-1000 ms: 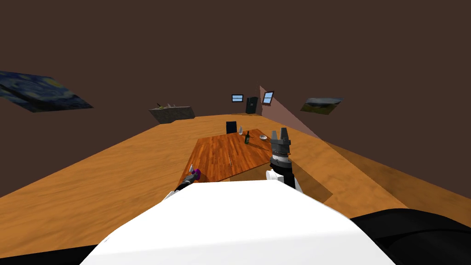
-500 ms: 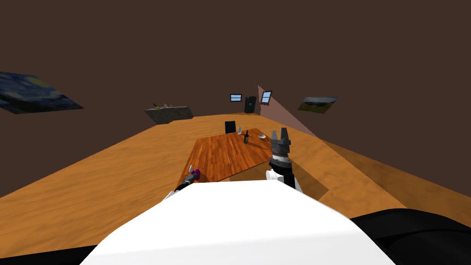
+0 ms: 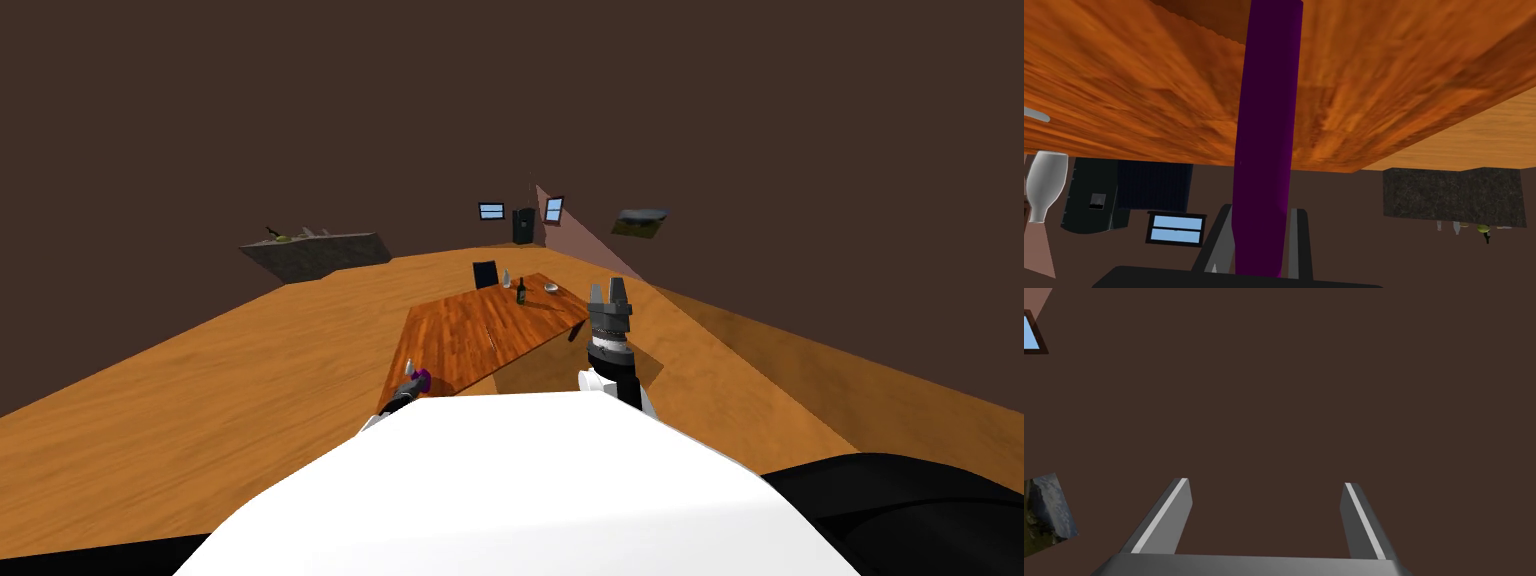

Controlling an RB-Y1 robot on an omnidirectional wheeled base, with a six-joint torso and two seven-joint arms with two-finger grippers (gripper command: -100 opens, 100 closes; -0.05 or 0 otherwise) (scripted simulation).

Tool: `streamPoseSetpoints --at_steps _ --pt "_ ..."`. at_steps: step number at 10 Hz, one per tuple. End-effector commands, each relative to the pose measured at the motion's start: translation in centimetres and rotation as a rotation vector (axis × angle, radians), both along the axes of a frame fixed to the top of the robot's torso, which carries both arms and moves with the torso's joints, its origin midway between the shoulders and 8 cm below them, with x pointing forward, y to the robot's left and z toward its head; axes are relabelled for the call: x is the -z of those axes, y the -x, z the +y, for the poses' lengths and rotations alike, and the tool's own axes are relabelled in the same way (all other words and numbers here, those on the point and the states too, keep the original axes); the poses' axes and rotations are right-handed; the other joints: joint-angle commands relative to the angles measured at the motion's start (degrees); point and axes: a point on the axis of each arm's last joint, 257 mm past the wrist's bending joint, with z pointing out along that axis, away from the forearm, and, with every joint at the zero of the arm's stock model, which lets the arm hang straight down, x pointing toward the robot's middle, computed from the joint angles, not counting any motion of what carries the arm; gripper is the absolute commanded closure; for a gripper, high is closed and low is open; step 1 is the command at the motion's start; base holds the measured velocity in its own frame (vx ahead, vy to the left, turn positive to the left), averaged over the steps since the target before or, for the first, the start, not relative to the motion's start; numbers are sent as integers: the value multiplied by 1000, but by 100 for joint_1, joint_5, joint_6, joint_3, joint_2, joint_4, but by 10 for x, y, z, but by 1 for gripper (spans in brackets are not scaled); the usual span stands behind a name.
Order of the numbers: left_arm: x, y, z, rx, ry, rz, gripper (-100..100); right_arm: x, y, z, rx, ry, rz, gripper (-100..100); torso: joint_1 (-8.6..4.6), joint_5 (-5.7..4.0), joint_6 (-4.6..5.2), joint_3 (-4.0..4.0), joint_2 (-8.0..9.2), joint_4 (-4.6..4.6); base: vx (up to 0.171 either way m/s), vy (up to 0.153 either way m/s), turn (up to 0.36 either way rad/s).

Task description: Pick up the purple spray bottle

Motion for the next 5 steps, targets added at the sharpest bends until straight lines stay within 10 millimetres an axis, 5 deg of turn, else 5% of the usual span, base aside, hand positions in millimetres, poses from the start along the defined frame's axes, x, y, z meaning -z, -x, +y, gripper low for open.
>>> streamPoseSetpoints --at_steps 1,4,5 --pt "-2 4 9 -47 -1 1 100 0 0 0 0 0 0 0 0 0 0 0 0 0 -124 28 -263" --pt "-5 9 15 -83 -4 1 100 0 0 0 0 0 0 0 2 -2 -4 -3 -6 -1 -109 19 -192" --pt "-5 10 16 -88 -4 2 0 0 0 0 0 0 0 0 1 -1 -9 -14 -27 -5 -12 2 11"
